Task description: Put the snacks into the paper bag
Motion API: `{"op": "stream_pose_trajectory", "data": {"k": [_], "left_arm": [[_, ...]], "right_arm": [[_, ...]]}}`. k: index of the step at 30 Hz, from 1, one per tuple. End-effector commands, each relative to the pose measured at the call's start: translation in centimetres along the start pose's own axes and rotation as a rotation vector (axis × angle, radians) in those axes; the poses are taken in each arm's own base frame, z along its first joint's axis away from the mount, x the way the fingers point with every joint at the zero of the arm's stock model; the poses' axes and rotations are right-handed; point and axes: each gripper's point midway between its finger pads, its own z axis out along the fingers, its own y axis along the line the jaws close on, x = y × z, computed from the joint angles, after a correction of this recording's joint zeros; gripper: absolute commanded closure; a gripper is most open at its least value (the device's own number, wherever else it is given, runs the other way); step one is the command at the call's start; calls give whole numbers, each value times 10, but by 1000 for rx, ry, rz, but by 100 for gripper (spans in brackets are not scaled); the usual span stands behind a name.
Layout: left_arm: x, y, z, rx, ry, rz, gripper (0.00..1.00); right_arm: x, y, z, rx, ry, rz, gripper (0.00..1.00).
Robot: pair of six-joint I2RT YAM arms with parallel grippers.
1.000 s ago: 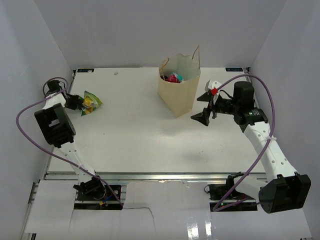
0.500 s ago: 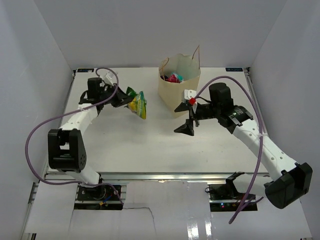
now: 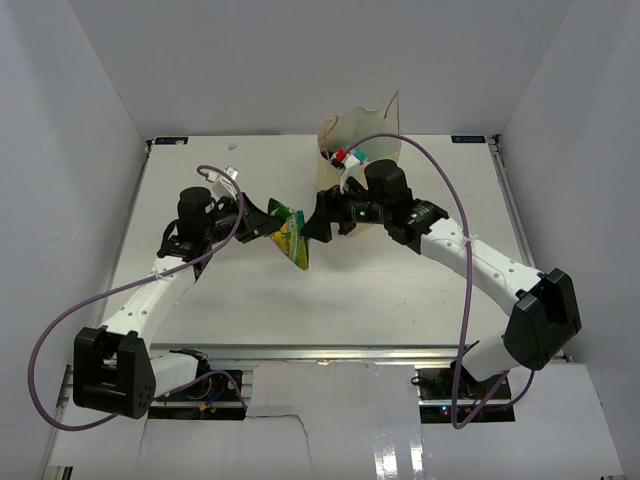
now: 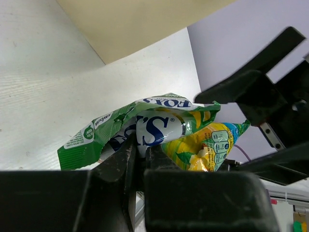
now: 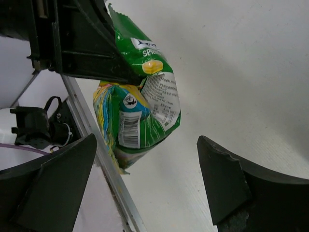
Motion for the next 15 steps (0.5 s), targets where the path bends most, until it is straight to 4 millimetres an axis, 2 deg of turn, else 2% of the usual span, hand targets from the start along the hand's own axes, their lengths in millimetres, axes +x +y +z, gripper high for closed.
{"op": "stream_pose_trajectory", "data": {"k": [1, 4, 8, 9, 11, 12, 13, 14, 15], "left_arm": [[-7, -28, -10, 71, -55, 29, 98], [-4, -32, -12, 77, -59, 25, 98], [0, -33, -12, 81, -50, 18, 97], [1, -33, -12, 83, -49, 19, 97], [1, -35, -13, 86, -51, 15, 96], [0, -37, -14, 89, -56, 16, 92], [-1, -38, -15, 93, -57, 16, 89], [-2, -40, -15, 98, -59, 14, 86], [-2, -41, -16, 99, -62, 12, 75]], "right_arm": [[-33, 25, 12, -36, -92, 69, 10], [-24, 26, 28, -48, -65, 73, 9], [-17, 45, 36, -133, -32, 50, 0], [-18, 47, 37, -150, -41, 39, 12], [-12, 49, 37, -169, -29, 36, 24], [-8, 49, 37, -180, -21, 24, 38], [-7, 52, 36, -195, -17, 14, 44], [-7, 54, 34, -210, -19, -3, 50], [-8, 57, 31, -223, -24, -36, 58]]}}
